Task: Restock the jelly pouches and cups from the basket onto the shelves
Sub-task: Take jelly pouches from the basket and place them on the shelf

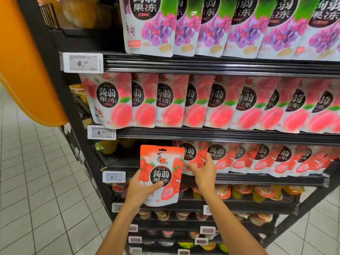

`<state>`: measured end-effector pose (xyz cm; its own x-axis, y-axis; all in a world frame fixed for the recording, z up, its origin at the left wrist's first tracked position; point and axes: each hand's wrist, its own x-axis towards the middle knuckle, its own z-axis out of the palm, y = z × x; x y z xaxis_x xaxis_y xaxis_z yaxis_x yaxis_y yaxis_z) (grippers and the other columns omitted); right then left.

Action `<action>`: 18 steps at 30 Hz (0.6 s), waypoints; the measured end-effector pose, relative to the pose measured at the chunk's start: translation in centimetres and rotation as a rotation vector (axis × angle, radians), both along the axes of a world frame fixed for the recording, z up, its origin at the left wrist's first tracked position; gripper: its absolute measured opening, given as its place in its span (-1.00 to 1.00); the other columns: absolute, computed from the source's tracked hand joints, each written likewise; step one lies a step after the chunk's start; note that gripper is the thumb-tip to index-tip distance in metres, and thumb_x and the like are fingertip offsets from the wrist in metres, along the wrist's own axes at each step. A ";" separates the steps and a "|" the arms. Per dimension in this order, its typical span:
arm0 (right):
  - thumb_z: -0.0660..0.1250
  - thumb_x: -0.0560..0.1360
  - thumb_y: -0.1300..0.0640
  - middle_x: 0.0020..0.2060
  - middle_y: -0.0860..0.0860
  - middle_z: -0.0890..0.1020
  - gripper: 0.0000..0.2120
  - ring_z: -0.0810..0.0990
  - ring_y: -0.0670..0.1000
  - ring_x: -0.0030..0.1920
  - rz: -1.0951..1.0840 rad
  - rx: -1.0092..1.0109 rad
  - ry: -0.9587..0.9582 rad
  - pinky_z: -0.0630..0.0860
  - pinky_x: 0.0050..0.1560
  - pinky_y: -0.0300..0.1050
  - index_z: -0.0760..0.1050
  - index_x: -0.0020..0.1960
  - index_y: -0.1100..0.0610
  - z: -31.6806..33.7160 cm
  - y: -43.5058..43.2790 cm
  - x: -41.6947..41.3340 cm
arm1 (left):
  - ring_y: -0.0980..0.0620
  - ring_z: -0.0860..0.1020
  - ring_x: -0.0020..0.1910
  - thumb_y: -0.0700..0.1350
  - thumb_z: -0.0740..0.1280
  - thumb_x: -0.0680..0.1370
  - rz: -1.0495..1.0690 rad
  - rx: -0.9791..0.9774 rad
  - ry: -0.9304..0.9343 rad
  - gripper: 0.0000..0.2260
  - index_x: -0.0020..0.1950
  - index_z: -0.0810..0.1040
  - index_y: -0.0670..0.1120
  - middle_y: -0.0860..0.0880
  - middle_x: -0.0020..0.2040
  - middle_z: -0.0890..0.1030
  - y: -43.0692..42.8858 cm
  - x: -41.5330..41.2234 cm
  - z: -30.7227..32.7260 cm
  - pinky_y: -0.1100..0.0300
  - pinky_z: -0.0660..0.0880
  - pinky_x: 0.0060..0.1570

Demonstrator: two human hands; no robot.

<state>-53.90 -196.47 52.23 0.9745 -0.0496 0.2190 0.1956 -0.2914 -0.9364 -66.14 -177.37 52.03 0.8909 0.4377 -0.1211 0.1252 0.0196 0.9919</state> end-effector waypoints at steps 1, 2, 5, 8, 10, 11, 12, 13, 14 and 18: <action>0.61 0.29 0.08 -0.15 0.01 0.64 -0.53 0.61 0.08 -0.10 -0.011 -0.042 -0.016 0.53 -0.10 -0.02 0.45 0.07 0.11 -0.1 -0.1 -0.2 | 0.02 0.69 -0.05 -0.20 0.64 0.26 0.007 0.007 0.002 -0.49 0.12 0.55 0.06 0.00 -0.02 0.72 0.0 0.1 -0.1 0.03 0.64 -0.09; 0.61 0.28 0.08 -0.14 0.00 0.64 -0.52 0.61 0.08 -0.11 -0.028 -0.074 -0.025 0.53 -0.10 0.00 0.46 0.09 0.11 -0.4 -0.3 -0.5 | 0.03 0.69 -0.06 -0.20 0.64 0.26 0.010 0.013 0.004 -0.50 0.11 0.55 0.06 0.01 -0.04 0.72 -0.1 0.2 -0.3 0.05 0.64 -0.11; 0.61 0.28 -0.05 -0.02 -0.05 0.64 -0.45 0.56 0.05 0.02 -0.219 -0.310 -0.122 0.54 -0.03 0.01 0.51 0.19 0.06 -1.2 -0.7 -1.4 | 0.00 0.69 -0.04 -0.19 0.63 0.27 0.016 0.017 0.022 -0.50 0.13 0.54 0.04 -0.02 -0.01 0.71 -0.3 0.5 -0.7 -0.04 0.64 -0.05; 0.59 0.25 -0.13 -0.02 -0.07 0.64 -0.42 0.54 0.03 0.04 -0.318 -0.405 -0.209 0.49 -0.13 -0.07 0.53 0.20 0.03 -1.6 -0.6 -1.7 | 0.00 0.69 -0.04 -0.19 0.64 0.26 0.016 0.007 0.031 -0.49 0.13 0.55 0.04 -0.03 -0.01 0.71 -0.4 0.8 -0.8 -0.08 0.64 -0.02; 0.58 0.25 -0.13 -0.03 -0.07 0.63 -0.43 0.54 0.03 0.03 -0.330 -0.410 -0.191 0.41 -0.25 -0.14 0.53 0.20 0.01 -1.4 -0.5 -1.7 | -0.01 0.69 -0.03 -0.20 0.64 0.26 0.018 0.002 0.034 -0.49 0.13 0.55 0.04 -0.03 0.00 0.71 -0.6 0.9 -0.9 -0.10 0.63 0.00; 0.58 0.26 -0.12 -0.04 -0.06 0.61 -0.43 0.53 0.04 0.02 -0.332 -0.407 -0.174 0.35 -0.30 -0.16 0.53 0.20 0.01 -1.3 -0.5 -1.6 | -0.02 0.68 -0.02 -0.20 0.64 0.26 0.019 0.002 0.035 -0.49 0.13 0.55 0.04 -0.03 0.00 0.71 -0.6 1.0 -0.9 -0.10 0.63 0.01; 0.58 0.26 -0.12 -0.04 -0.04 0.59 -0.43 0.53 0.04 0.02 -0.336 -0.401 -0.157 0.30 -0.35 -0.17 0.52 0.20 0.00 -1.3 -0.4 -1.5 | -0.01 0.68 -0.01 -0.21 0.64 0.26 0.019 0.001 0.036 -0.49 0.12 0.55 0.05 -0.03 0.00 0.71 -0.6 1.0 -0.9 -0.10 0.63 0.01; 0.57 0.26 -0.14 -0.03 -0.03 0.56 -0.42 0.54 0.04 0.00 -0.346 -0.401 -0.140 0.25 -0.39 -0.21 0.52 0.20 -0.01 -1.2 -0.4 -1.4 | -0.01 0.68 -0.02 -0.21 0.64 0.26 0.018 -0.002 0.036 -0.49 0.11 0.55 0.06 -0.02 -0.01 0.71 -0.6 0.9 -0.9 -0.10 0.63 0.01; 0.57 0.25 -0.16 -0.02 -0.04 0.55 -0.42 0.54 0.03 -0.01 -0.356 -0.402 -0.127 0.19 -0.43 -0.24 0.51 0.20 -0.03 -1.2 -0.3 -1.5 | -0.01 0.68 -0.02 -0.21 0.64 0.26 0.018 -0.004 0.035 -0.49 0.11 0.55 0.06 -0.02 -0.01 0.71 -0.6 0.9 -0.8 -0.10 0.63 0.01; 0.57 0.26 -0.14 -0.16 -0.15 0.48 -0.42 0.50 -0.06 -0.17 -0.340 -0.339 -0.117 0.12 -0.47 -0.30 0.47 0.20 -0.03 -1.2 -0.3 -1.6 | -0.04 0.67 0.01 -0.20 0.63 0.27 0.026 0.005 0.034 -0.48 0.14 0.54 0.03 -0.04 0.02 0.70 -0.7 0.7 -0.5 -0.15 0.61 0.03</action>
<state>-55.55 -196.73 51.07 0.8833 -0.2675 0.3850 0.1351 -0.6411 -0.7555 -65.42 -178.04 51.55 0.8745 0.4615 -0.1490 0.1585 0.0185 0.9872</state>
